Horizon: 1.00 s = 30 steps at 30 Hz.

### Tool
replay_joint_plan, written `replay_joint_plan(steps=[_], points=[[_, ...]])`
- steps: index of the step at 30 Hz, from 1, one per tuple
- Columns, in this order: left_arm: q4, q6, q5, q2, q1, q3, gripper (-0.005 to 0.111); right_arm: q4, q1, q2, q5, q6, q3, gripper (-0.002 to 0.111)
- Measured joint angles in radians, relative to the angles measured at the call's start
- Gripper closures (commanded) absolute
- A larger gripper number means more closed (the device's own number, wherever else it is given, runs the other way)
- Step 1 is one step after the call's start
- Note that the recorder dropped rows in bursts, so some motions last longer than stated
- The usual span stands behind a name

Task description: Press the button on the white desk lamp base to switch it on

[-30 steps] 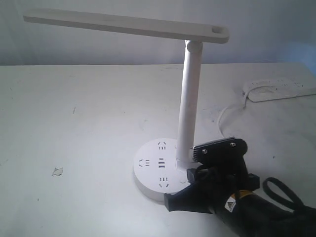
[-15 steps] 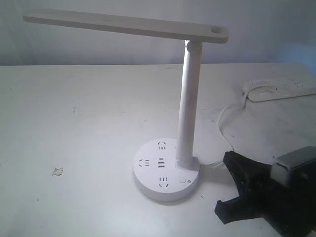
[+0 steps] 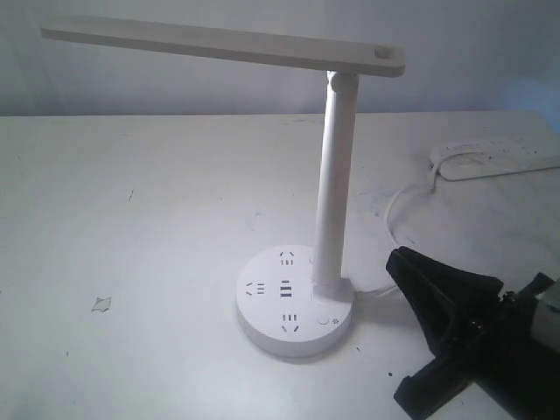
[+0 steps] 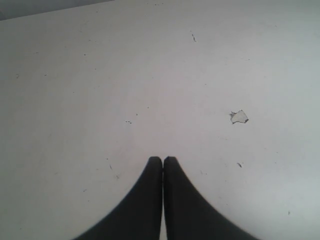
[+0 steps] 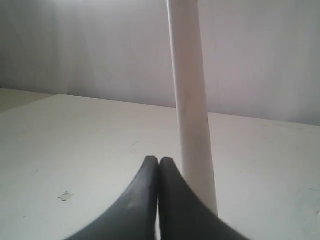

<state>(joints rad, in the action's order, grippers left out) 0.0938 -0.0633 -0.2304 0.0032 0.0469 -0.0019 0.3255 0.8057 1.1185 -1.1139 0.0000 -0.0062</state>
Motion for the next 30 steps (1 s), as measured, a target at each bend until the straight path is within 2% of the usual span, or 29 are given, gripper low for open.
replay_joint_plan(steps=[9, 21, 30], points=[[0.000, 0.000, 0.000, 0.000, 0.000, 0.000, 0.107, 0.026, 0.000, -0.305, 0.241, -0.132, 0.000, 0.108], [0.000, 0.000, 0.000, 0.000, 0.000, 0.000, 0.107, 0.306, 0.000, -0.725, 0.590, -0.520, 0.001, 0.108], [0.000, 0.000, 0.000, 0.000, 0.000, 0.000, 0.107, 0.331, 0.000, -1.015, 0.747, -0.605, 0.001, 0.108]])
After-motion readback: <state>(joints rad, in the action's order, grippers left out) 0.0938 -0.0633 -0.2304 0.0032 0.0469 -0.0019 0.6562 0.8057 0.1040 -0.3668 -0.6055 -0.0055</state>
